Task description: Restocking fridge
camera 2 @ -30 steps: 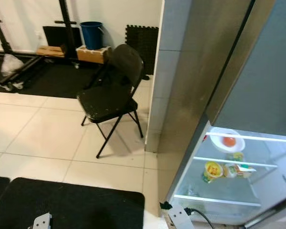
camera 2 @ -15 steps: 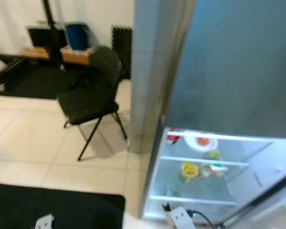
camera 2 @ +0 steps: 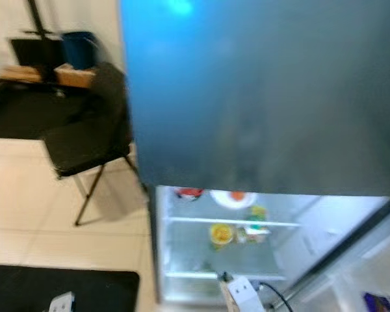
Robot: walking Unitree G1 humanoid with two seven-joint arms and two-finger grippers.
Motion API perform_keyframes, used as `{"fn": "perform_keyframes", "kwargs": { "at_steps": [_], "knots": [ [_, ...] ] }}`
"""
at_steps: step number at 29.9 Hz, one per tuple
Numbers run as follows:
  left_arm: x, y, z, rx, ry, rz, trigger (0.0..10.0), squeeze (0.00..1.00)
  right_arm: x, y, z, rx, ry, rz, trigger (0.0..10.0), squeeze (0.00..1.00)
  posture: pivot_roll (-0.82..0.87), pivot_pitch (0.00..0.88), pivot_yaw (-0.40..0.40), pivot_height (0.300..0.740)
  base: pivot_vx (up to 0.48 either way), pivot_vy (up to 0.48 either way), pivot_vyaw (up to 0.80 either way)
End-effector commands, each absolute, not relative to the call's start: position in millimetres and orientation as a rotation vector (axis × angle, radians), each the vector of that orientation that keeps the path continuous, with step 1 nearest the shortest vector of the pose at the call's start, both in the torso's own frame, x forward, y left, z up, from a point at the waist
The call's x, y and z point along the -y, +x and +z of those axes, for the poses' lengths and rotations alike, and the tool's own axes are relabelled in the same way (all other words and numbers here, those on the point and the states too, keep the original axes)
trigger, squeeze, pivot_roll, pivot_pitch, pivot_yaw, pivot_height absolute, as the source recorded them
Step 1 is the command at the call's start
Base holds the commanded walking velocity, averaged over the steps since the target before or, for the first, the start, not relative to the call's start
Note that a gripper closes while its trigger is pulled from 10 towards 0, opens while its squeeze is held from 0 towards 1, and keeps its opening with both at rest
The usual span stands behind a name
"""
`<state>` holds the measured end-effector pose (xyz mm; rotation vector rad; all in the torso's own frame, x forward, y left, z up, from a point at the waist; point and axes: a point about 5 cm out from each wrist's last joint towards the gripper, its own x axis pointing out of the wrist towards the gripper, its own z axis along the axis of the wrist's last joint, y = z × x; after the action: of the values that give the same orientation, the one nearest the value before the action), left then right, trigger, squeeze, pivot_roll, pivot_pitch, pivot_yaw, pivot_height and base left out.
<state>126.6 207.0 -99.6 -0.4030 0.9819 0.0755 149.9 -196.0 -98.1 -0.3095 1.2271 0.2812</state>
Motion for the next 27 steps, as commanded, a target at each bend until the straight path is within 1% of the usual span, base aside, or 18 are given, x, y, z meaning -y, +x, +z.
{"fn": "perform_keyframes", "kwargs": {
  "at_steps": [1,6,21,23,27],
  "knots": [
    [-205,124,-101,-0.992,-0.4,0.068,10.0,0.0,201,153,-96,-1.217,-0.32,0.266,10.0,0.0,-0.06,0.0,-0.054,0.74,0.0,0.0,0.0],
    [-210,127,-100,-0.979,-0.395,0.108,10.0,0.0,201,154,-96,-1.201,-0.299,0.254,10.0,0.0,-0.06,0.0,-0.055,0.74,0.0,0.0,0.0],
    [-210,129,-98,-0.963,-0.393,0.098,10.0,0.0,200,156,-95,-1.175,-0.288,0.241,10.0,0.0,-0.06,0.0,-0.053,0.74,0.0,0.0,0.0],
    [-210,131,-98,-0.955,-0.393,0.095,10.0,0.0,200,157,-95,-1.163,-0.275,0.229,10.0,0.0,-0.06,0.0,-0.054,0.74,0.0,0.0,0.0],
    [-212,136,-95,-0.933,-0.385,0.081,10.0,0.0,199,158,-94,-1.121,-0.188,0.152,10.0,0.0,-0.06,0.0,-0.053,0.74,0.0,0.0,0.0]
  ]
}}
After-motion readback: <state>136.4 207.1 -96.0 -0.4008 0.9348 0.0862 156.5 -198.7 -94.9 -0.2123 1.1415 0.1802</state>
